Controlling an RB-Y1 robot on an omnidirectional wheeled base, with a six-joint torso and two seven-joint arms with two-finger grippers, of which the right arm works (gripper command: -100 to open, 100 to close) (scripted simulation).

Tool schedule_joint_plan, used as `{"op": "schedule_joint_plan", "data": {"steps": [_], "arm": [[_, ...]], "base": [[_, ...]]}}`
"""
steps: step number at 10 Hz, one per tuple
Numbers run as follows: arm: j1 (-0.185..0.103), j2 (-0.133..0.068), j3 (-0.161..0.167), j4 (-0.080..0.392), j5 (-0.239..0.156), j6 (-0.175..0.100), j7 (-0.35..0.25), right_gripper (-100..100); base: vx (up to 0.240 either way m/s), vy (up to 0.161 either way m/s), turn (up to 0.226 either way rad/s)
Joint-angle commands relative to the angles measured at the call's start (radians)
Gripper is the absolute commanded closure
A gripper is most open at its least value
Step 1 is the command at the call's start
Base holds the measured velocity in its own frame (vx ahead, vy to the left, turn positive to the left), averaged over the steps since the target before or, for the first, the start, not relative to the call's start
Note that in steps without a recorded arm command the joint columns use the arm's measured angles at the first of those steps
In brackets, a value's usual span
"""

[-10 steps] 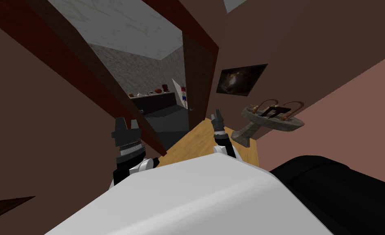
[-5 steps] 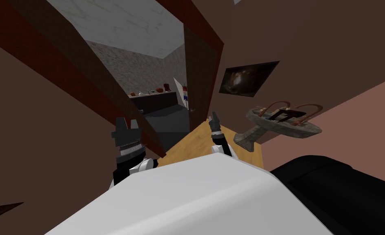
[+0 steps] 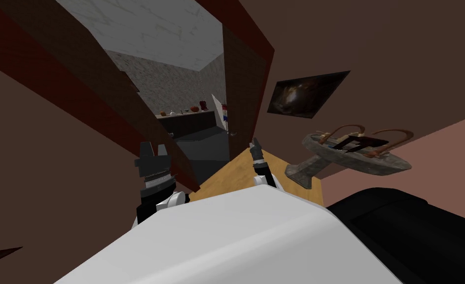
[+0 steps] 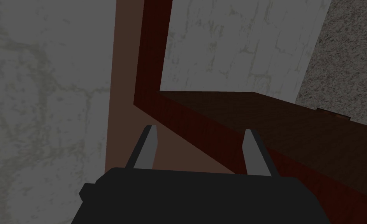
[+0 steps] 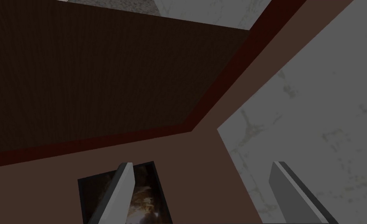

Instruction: Push the door open

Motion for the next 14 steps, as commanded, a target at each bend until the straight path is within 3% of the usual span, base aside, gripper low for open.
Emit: {"op": "schedule_joint_plan", "data": {"steps": [1, 14], "arm": [[-0.018, -0.003, 0.001, 0.043, -0.004, -0.014, -0.004, -100], [-0.159, -0.03, 0.048, 0.415, -0.041, -0.103, -0.045, -100]], "base": [[0.049, -0.037, 0.045], [0.086, -0.08, 0.088]]}}
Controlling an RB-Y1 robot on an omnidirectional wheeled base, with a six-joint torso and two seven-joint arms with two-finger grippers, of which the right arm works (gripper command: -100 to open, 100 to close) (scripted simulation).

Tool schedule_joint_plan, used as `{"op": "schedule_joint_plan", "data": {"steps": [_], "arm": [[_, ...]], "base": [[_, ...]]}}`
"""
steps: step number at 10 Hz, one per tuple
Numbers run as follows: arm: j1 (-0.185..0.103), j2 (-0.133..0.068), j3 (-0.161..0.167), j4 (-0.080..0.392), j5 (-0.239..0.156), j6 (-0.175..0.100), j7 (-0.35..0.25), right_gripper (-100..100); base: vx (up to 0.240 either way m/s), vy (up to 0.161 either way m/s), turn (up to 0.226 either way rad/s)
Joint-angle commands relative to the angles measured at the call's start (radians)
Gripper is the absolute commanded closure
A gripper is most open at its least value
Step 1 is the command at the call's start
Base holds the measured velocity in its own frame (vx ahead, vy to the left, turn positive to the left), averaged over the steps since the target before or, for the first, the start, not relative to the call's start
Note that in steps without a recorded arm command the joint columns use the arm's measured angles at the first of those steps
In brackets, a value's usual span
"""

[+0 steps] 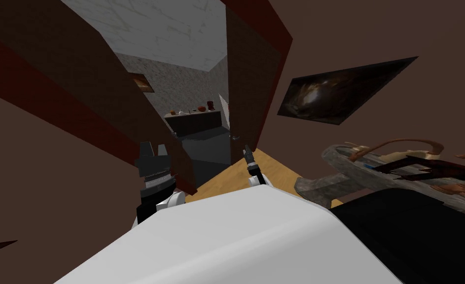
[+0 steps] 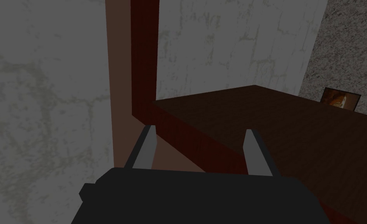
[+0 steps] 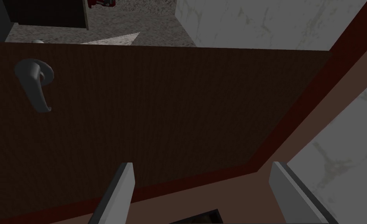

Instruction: Push the door open

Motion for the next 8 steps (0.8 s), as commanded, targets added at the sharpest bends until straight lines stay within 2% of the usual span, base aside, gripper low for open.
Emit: {"op": "schedule_joint_plan", "data": {"steps": [1, 8], "arm": [[-0.015, -0.003, 0.007, 0.049, -0.005, -0.013, -0.006, -100], [-0.096, -0.014, 0.034, 0.257, -0.026, -0.064, -0.03, -100]], "base": [[0.09, -0.097, 0.086], [0.079, -0.094, 0.095]]}}
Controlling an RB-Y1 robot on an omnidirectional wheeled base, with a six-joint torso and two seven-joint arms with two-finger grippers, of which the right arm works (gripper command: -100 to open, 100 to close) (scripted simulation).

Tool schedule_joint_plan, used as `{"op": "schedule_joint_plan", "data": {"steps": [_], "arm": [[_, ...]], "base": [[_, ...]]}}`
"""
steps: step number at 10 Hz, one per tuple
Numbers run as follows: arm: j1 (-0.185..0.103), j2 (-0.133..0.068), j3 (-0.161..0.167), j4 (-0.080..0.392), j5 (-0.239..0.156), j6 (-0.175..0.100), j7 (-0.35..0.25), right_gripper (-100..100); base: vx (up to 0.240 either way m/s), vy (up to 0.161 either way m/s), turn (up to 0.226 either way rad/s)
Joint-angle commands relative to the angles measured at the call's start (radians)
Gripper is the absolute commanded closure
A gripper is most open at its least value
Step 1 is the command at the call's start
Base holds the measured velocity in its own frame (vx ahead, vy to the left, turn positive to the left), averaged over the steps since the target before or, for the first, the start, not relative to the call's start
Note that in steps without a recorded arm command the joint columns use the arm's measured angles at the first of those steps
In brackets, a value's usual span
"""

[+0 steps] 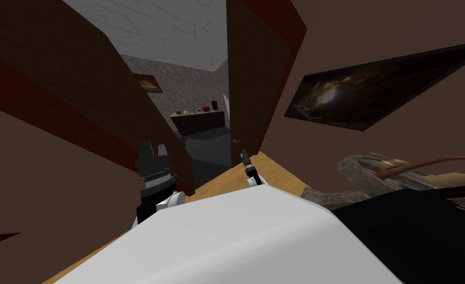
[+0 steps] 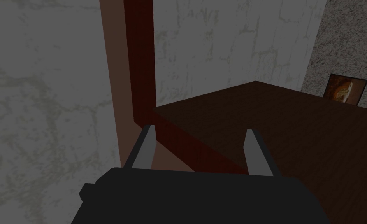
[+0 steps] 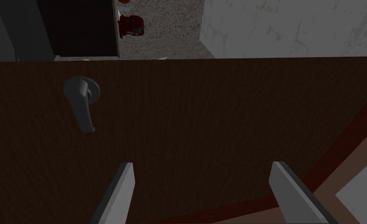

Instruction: Push the door open

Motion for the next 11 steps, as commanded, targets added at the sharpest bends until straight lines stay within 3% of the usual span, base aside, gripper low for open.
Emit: {"op": "schedule_joint_plan", "data": {"steps": [1, 11], "arm": [[-0.018, -0.006, 0.005, 0.05, -0.006, -0.012, -0.008, -100], [-0.123, -0.017, 0.04, 0.331, -0.033, -0.078, -0.039, -100]], "base": [[0.081, -0.083, 0.1], [0.073, -0.096, 0.083]]}}
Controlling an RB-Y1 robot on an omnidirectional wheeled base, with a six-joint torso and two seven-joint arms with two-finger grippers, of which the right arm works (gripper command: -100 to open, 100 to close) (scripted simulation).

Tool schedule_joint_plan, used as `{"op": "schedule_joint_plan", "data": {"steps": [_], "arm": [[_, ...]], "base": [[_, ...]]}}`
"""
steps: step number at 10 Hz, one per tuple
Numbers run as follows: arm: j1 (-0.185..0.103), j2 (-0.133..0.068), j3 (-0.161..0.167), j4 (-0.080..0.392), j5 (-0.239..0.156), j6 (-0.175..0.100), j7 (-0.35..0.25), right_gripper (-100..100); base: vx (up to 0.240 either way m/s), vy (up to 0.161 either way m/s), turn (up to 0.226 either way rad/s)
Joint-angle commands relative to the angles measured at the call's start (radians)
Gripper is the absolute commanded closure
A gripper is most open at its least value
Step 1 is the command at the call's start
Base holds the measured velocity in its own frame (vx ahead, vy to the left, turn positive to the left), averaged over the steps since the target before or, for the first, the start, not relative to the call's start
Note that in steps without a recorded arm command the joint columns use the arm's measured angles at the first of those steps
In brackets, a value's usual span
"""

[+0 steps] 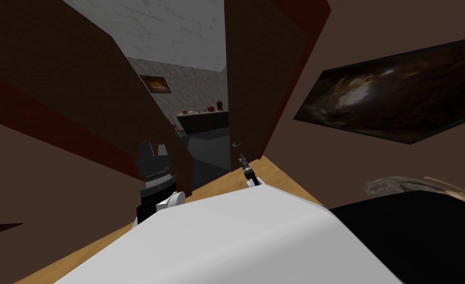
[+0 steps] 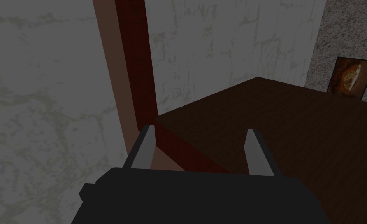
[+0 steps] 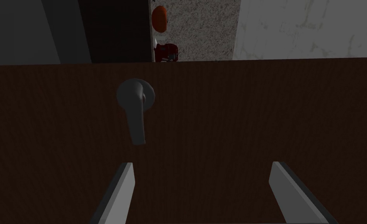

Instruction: Push the door open

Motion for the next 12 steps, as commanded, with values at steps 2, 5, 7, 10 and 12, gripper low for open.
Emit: {"op": "schedule_joint_plan", "data": {"steps": [2, 5, 7, 10, 12], "arm": [[-0.023, -0.003, 0.008, 0.06, -0.007, -0.012, -0.008, -100], [-0.056, -0.006, 0.019, 0.147, -0.015, -0.032, -0.017, -100], [-0.069, -0.007, 0.024, 0.182, -0.019, -0.041, -0.021, -100], [-0.088, -0.009, 0.03, 0.233, -0.024, -0.053, -0.027, -100], [-0.102, -0.01, 0.034, 0.269, -0.027, -0.061, -0.031, -100]], "base": [[0.058, -0.094, 0.074], [0.084, -0.111, 0.093], [0.076, -0.089, 0.05], [0.065, -0.068, 0.054], [0.08, -0.083, 0.053]]}}
